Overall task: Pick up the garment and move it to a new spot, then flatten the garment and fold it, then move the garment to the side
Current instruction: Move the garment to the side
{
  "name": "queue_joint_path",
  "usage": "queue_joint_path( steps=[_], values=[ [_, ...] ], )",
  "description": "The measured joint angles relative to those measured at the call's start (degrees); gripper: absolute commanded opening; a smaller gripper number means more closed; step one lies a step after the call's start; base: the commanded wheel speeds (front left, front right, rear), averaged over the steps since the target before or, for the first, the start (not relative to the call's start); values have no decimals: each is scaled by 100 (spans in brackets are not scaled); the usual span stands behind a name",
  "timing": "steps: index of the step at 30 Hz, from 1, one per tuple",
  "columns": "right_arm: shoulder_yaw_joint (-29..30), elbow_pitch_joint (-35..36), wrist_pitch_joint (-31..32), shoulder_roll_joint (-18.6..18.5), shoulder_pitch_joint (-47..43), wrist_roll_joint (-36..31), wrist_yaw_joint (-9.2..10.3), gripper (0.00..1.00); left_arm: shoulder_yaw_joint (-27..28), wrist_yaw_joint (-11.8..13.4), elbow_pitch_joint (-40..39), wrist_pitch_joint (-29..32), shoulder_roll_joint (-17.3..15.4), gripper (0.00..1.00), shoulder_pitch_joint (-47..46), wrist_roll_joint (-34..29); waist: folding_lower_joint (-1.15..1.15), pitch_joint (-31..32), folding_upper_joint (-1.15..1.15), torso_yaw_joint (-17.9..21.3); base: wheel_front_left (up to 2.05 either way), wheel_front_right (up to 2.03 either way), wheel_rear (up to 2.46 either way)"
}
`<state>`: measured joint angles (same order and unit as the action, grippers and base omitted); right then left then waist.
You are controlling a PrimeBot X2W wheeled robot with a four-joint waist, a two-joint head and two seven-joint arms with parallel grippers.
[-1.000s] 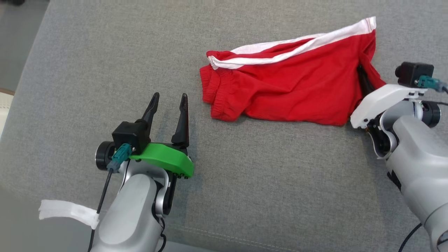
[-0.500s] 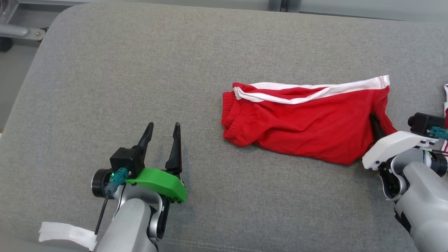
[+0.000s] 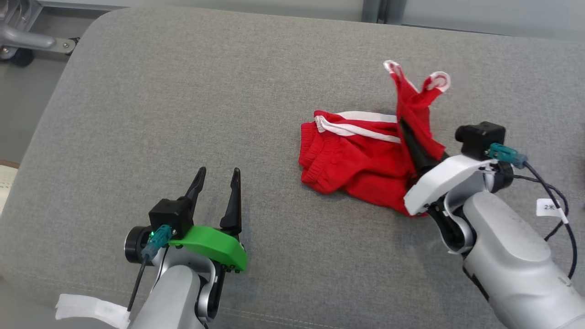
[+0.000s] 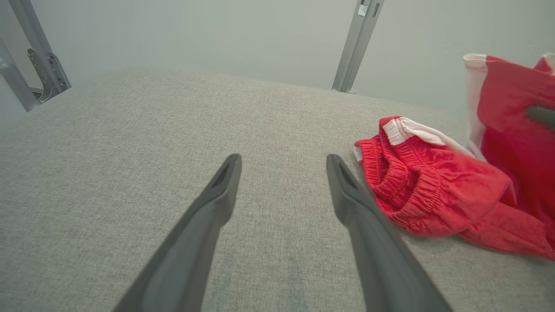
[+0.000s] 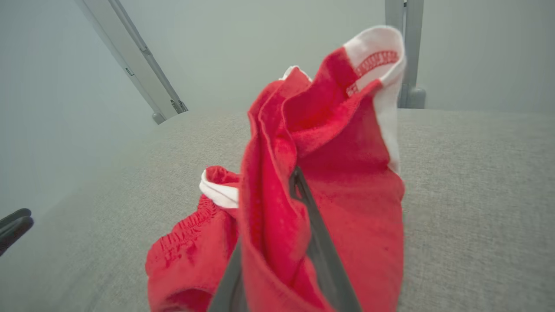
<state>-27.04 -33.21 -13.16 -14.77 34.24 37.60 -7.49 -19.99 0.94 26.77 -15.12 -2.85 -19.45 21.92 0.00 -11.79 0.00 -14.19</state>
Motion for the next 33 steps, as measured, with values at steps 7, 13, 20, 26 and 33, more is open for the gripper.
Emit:
queue_joint_path(
  steps=[7,13,20,26,33],
  values=[
    [-348,241,421,407,100,-309,0,0,-193,1,-27,-1,0,100,-7,98,0,-64,0,-209,0,0,0],
    [-441,-223,559,738,270,-589,0,0,-456,18,-12,-1,0,100,-99,245,0,-123,0,-469,0,0,0],
    [-500,-661,267,1068,426,-552,0,100,-475,115,24,0,0,100,-122,271,0,-196,0,-623,0,0,0],
    [-311,-633,-86,1069,417,-499,0,100,-218,211,58,0,-1,100,-109,151,0,-149,0,-423,0,0,0],
    [791,-379,-183,637,-124,-1010,0,100,258,237,37,-1,1,100,-22,-204,0,-27,0,16,0,0,0]
  ],
)
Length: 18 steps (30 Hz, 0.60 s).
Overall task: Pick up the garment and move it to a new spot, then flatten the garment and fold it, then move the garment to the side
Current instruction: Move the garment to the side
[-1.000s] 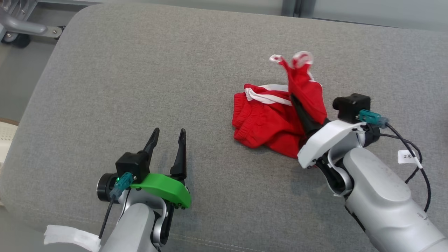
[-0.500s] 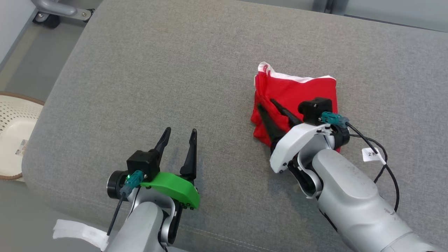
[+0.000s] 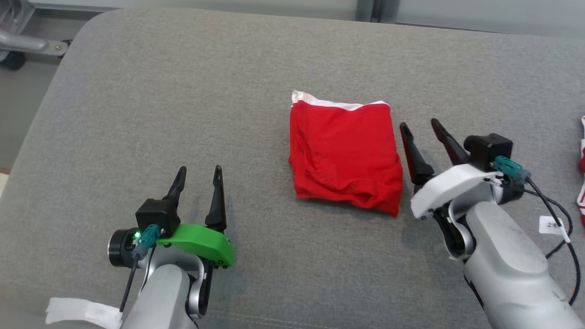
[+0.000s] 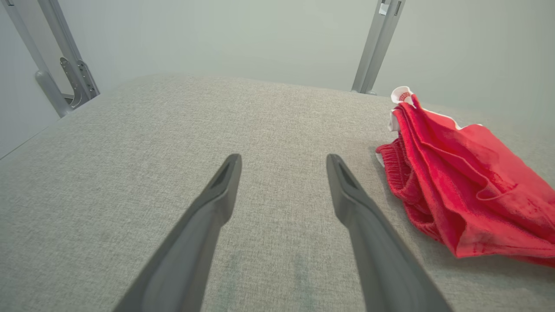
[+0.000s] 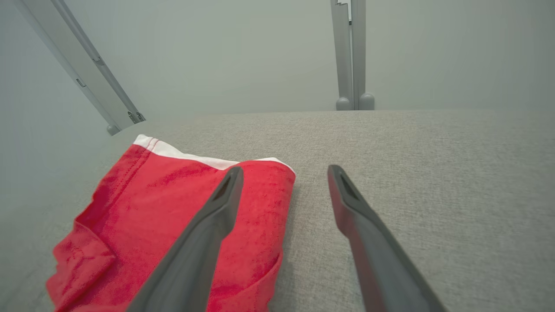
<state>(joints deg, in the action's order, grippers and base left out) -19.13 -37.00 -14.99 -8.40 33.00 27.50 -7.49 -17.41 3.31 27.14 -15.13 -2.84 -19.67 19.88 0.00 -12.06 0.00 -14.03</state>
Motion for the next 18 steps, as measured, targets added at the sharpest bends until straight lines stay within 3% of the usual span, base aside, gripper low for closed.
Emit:
queue_joint_path(
  steps=[9,18],
  values=[
    [1382,724,-2,73,-1050,-1031,0,100,517,-3,-43,1,0,100,187,-477,0,146,0,586,0,0,0],
    [1857,1225,-4,377,-1646,-1499,0,100,989,-86,-92,1,3,100,499,-730,0,358,0,985,0,0,0]
  ],
)
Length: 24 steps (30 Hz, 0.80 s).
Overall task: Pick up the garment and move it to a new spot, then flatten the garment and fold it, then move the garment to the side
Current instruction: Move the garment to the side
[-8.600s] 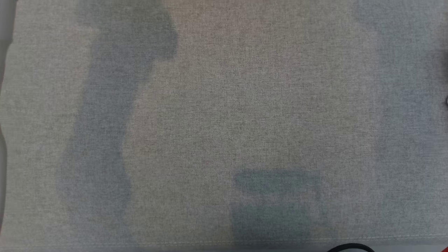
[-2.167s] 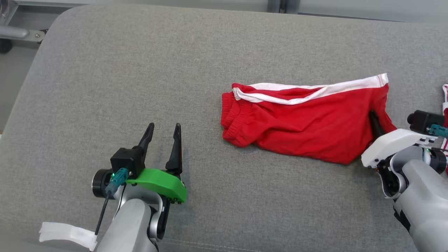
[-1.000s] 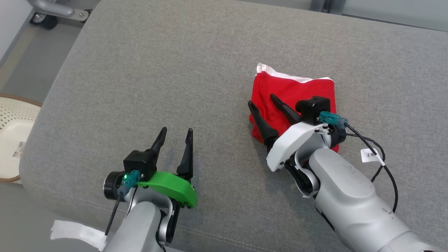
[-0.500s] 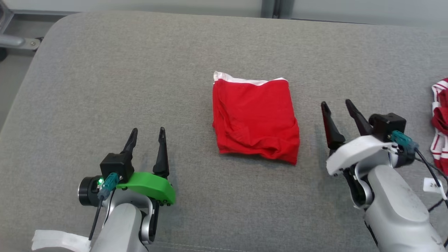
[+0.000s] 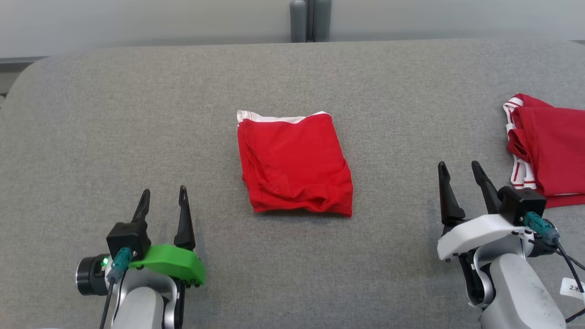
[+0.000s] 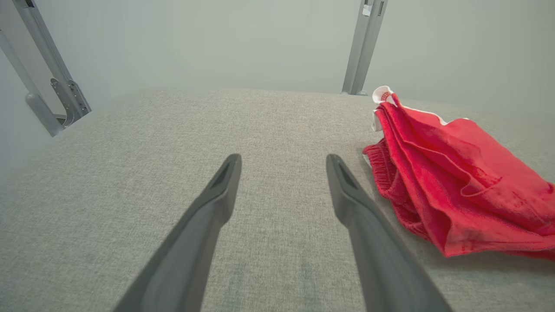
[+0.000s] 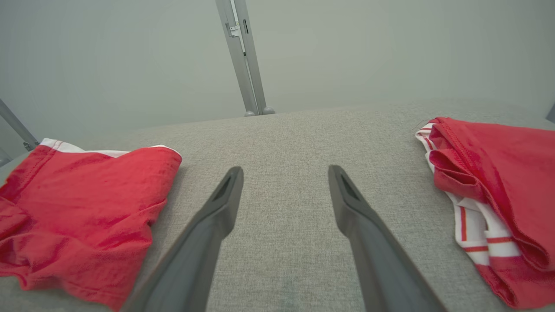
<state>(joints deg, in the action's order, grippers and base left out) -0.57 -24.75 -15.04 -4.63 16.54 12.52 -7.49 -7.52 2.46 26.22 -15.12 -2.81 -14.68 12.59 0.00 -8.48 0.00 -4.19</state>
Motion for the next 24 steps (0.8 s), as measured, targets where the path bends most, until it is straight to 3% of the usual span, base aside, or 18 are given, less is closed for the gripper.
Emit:
queue_joint_path(
  steps=[24],
  values=[
    [-102,162,-1,167,-652,-29,0,100,376,-297,-153,-1,-2,100,828,-313,0,720,0,223,0,0,0]
  ],
)
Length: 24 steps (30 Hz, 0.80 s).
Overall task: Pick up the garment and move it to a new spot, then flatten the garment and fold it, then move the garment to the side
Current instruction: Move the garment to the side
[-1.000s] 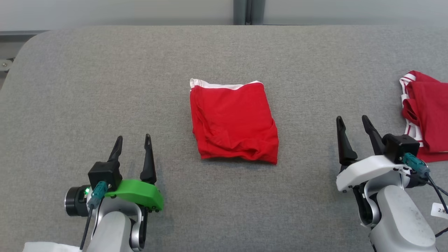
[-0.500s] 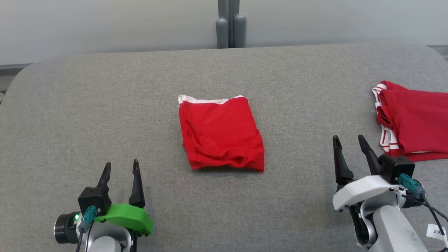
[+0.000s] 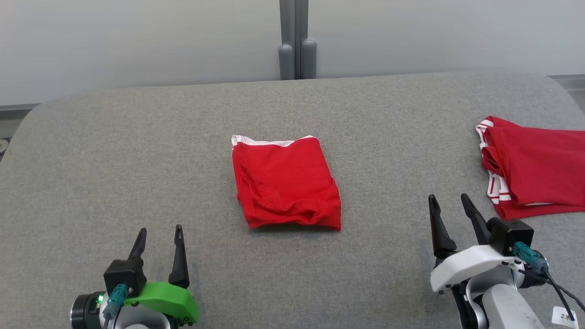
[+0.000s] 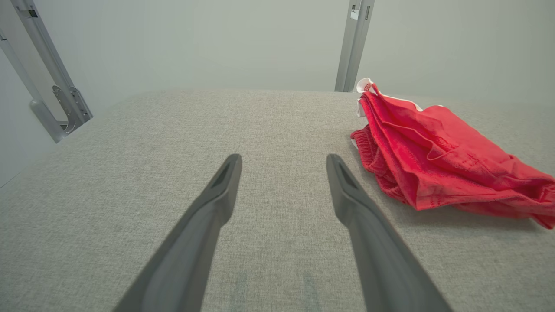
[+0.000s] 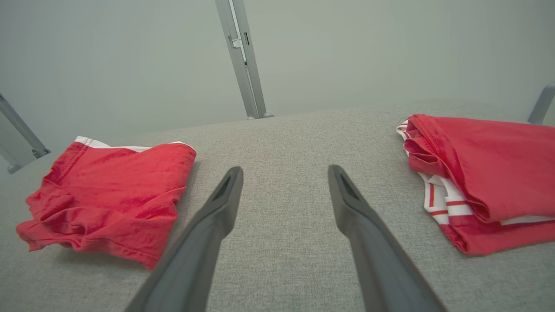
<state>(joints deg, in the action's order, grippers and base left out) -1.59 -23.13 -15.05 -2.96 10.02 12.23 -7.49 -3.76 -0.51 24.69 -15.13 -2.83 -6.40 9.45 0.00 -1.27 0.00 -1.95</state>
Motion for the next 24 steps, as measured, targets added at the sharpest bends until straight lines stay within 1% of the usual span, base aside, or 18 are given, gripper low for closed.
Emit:
queue_joint_path(
  steps=[18,24],
  values=[
    [-100,-27,0,7,-5,156,0,100,-65,35,-83,0,0,100,13,16,0,-53,0,-45,0,0,0],
    [-155,-34,0,7,49,151,0,100,-363,54,-194,0,0,100,-34,73,0,-164,0,-151,0,0,0]
  ],
)
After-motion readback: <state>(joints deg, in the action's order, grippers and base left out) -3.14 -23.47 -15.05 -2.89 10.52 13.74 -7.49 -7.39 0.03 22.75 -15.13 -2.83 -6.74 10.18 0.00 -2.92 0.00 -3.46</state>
